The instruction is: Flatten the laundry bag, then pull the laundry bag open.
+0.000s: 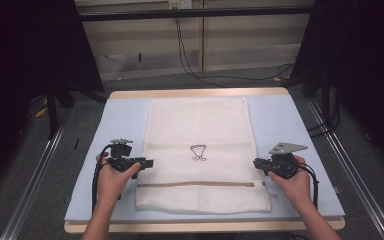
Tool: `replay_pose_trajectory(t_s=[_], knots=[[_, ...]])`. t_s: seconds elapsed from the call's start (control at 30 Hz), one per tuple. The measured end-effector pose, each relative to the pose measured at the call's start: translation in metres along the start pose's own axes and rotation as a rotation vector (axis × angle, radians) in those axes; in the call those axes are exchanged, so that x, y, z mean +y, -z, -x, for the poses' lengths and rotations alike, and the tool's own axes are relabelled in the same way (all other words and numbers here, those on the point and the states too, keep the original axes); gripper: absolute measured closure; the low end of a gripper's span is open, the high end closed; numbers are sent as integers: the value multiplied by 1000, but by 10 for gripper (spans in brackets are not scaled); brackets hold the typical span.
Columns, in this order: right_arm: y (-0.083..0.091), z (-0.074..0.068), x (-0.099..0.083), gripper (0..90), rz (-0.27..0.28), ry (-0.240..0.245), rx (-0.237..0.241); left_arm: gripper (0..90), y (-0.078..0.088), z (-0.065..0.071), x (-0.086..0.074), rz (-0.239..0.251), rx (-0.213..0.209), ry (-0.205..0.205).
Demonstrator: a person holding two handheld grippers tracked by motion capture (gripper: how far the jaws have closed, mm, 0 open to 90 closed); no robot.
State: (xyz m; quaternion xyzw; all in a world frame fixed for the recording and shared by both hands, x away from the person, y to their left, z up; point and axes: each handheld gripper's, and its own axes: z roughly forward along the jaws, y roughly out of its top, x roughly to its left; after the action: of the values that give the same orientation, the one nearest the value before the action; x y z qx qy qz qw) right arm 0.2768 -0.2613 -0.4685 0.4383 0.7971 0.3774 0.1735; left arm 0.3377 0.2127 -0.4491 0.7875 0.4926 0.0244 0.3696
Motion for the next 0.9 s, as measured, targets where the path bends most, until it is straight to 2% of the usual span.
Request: replay_pose_trajectory(t_s=[0.17,0.33,0.4,0.5,0.53,0.57,0.63,0.83,0.9], knots=[[2,-2,-1,878,-1,16,20,543,-2,3,2,9,-7,-7],[5,-3,-2,887,4,24,34,482,-3,12,6,25,-63,-14],[7,-4,-3,893,10,27,47,464,-4,16,8,32,-85,-33],[10,-4,-4,900,12,26,50,453,-8,22,10,21,-101,-39],[10,-4,-4,900,16,26,55,454,-9,23,10,9,-117,-41],[11,-4,-5,900,15,33,58,463,-11,26,11,-4,-143,-24],[12,-4,-6,900,14,27,63,464,-12,28,12,-1,-138,-31],[15,-6,-7,900,12,39,68,473,-20,41,16,-24,-170,-30],[16,-7,-8,900,16,42,67,473,-21,44,17,-28,-168,-29]])
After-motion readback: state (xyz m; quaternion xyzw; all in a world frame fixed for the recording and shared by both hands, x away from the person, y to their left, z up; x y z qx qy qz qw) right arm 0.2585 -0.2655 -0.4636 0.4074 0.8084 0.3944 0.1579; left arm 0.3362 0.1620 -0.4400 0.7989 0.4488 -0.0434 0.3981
